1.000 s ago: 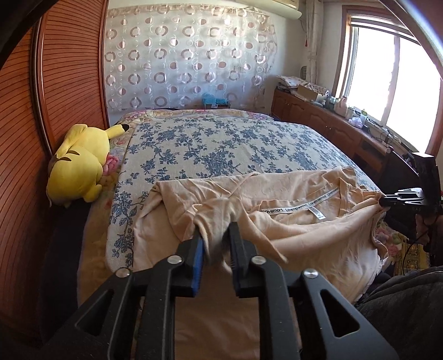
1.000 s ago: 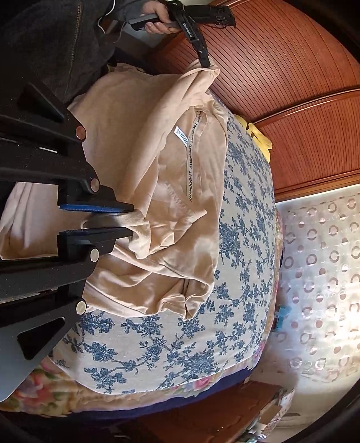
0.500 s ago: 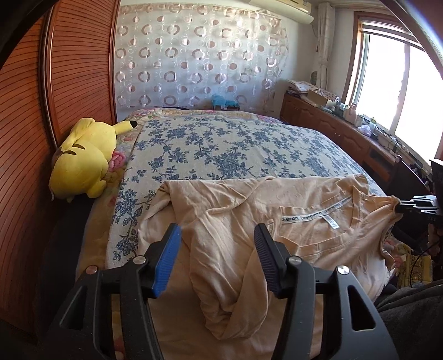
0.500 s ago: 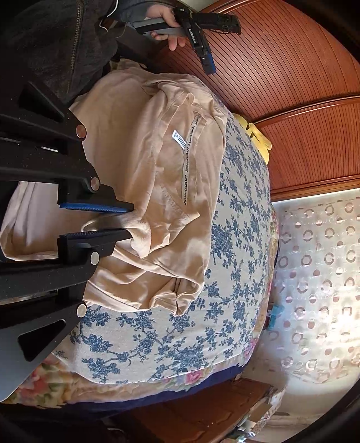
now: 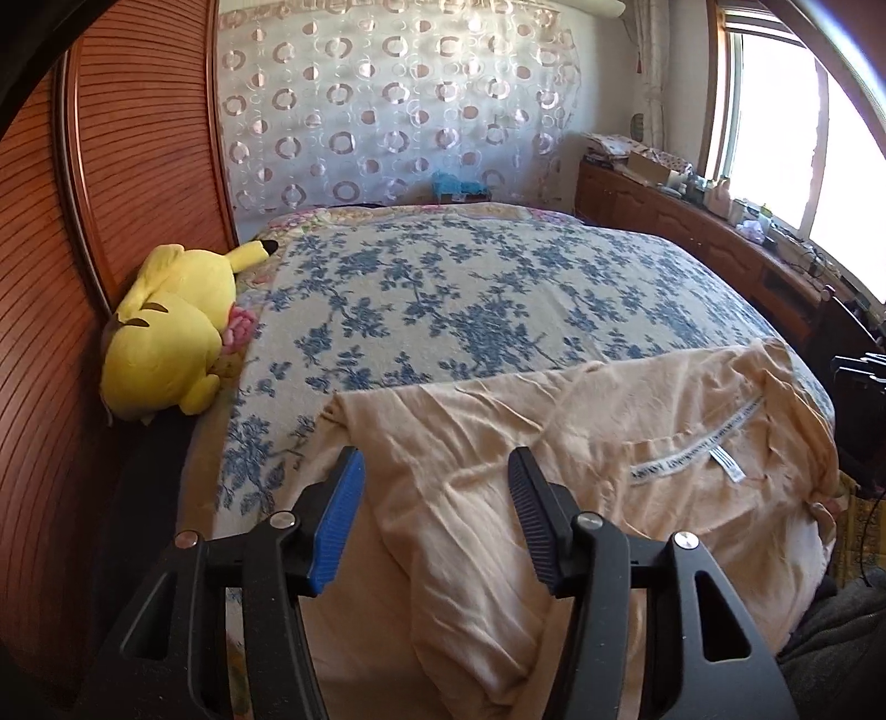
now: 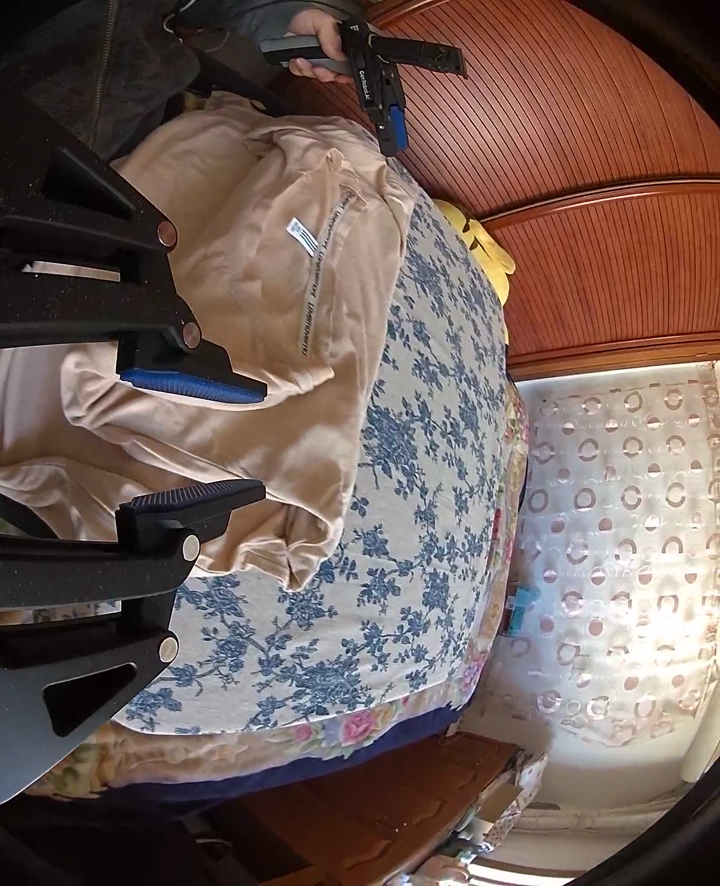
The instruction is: Fold small clothes
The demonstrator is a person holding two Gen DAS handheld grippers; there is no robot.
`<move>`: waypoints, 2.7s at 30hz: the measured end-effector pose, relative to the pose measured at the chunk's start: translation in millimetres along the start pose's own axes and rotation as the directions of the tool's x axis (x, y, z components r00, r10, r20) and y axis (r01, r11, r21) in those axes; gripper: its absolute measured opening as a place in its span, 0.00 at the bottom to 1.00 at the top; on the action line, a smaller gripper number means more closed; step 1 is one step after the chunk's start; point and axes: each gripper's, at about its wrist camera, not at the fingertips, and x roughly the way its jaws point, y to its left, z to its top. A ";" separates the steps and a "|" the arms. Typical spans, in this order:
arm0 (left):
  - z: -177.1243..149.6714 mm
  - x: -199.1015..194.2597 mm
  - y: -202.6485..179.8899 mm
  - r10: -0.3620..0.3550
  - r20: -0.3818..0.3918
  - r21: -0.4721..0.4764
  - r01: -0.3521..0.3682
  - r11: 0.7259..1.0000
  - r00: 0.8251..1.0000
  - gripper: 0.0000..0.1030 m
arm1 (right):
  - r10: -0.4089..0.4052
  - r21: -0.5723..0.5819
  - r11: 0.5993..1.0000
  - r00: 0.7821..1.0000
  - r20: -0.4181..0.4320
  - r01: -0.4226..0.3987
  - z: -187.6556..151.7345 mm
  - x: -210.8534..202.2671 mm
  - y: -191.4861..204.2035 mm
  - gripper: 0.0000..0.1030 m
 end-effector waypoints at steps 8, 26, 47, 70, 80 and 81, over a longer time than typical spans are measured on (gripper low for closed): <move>9.5 18.9 22.6 -0.020 -0.051 -0.068 0.016 0.998 0.999 0.05 | 0.015 0.032 0.999 1.000 0.014 -0.015 9.8 26.0 -6.3 0.29; 16.3 43.7 42.6 0.034 -0.100 -0.040 -0.038 0.998 0.994 0.85 | -0.007 0.033 0.999 1.000 0.000 0.007 23.1 62.5 -17.1 0.30; 15.7 73.8 35.7 0.003 -0.166 -0.002 -0.003 1.000 0.986 0.85 | -0.134 0.086 0.987 0.989 -0.059 0.138 23.1 116.6 -49.4 0.73; 9.1 53.6 19.3 -0.124 -0.130 -0.032 0.121 0.992 0.984 0.11 | 0.025 0.076 0.997 0.999 -0.042 -0.022 10.6 103.2 -36.6 0.09; 14.4 -62.5 8.0 -0.207 0.114 -0.061 0.215 0.975 0.972 0.10 | 0.076 0.101 0.991 0.986 0.147 -0.091 9.3 4.9 -27.5 0.08; 14.6 -75.1 5.5 -0.209 0.133 -0.054 0.217 0.975 0.969 0.10 | 0.075 0.096 0.991 0.983 0.167 -0.092 9.1 -6.9 -25.3 0.08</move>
